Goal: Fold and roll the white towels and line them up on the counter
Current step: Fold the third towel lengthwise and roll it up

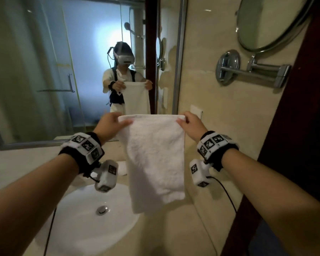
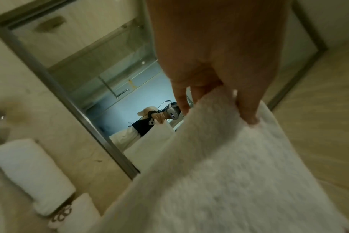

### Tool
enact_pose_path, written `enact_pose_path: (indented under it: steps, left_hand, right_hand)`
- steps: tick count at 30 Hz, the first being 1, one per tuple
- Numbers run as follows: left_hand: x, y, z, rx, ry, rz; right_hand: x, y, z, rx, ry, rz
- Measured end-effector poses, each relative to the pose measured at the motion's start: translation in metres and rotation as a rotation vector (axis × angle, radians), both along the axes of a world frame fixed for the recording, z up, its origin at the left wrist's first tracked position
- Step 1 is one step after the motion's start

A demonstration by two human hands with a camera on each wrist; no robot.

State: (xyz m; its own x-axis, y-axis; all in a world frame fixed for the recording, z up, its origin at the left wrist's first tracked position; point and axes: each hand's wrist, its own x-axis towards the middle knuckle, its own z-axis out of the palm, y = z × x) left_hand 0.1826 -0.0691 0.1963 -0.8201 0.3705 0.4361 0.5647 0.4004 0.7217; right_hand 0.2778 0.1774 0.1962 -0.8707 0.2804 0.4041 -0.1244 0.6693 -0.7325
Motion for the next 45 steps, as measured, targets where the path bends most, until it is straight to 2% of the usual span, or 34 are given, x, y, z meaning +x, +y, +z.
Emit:
enact_pose_path:
  steps: [4, 6, 8, 11, 14, 16, 18, 24, 27, 29, 31, 36, 41, 45]
  left_hand:
    - [0.008, -0.001, 0.007, 0.104, -0.225, -0.166]
    - [0.007, -0.001, 0.003, 0.067, -0.342, -0.236]
    - [0.0, 0.003, -0.014, -0.019, -0.435, -0.264]
    - [-0.015, 0.017, -0.064, -0.204, -0.518, -0.27]
    - [-0.029, 0.031, -0.123, -0.387, -0.513, -0.204]
    - [-0.036, 0.04, -0.161, -0.464, -0.506, -0.191]
    - [-0.046, 0.05, -0.199, -0.505, -0.517, -0.171]
    - [-0.099, 0.067, -0.275, -0.413, -0.696, -0.089]
    - [-0.119, 0.067, -0.295, -0.271, -0.912, -0.156]
    - [-0.131, 0.066, -0.308, -0.286, -0.994, -0.233]
    - [-0.142, 0.066, -0.322, -0.32, -0.988, -0.238]
    - [-0.167, 0.075, -0.343, -0.418, -0.827, -0.141]
    - [-0.171, 0.079, -0.355, -0.396, -0.843, -0.151]
    - [-0.168, 0.078, -0.355, -0.385, -0.854, -0.118]
  right_hand:
    - [0.013, 0.007, 0.002, -0.265, -0.096, 0.092]
    - [0.012, 0.016, -0.003, -0.364, -0.194, 0.132]
    - [0.009, 0.024, -0.018, -0.375, -0.295, 0.132]
    - [-0.005, 0.035, -0.063, -0.217, -0.474, 0.045]
    - [-0.022, 0.045, -0.122, -0.065, -0.624, -0.01]
    - [-0.028, 0.047, -0.16, -0.017, -0.698, -0.029]
    - [-0.035, 0.049, -0.198, -0.069, -0.736, -0.069]
    - [-0.092, 0.054, -0.272, -0.18, -0.776, -0.178]
    - [-0.118, 0.054, -0.295, -0.248, -0.771, -0.261]
    - [-0.134, 0.055, -0.312, -0.336, -0.787, -0.319]
    - [-0.146, 0.054, -0.327, -0.402, -0.807, -0.335]
    - [-0.164, 0.05, -0.344, -0.483, -0.771, -0.365]
    - [-0.165, 0.049, -0.349, -0.537, -0.754, -0.391]
    - [-0.155, 0.051, -0.347, -0.487, -0.724, -0.463]
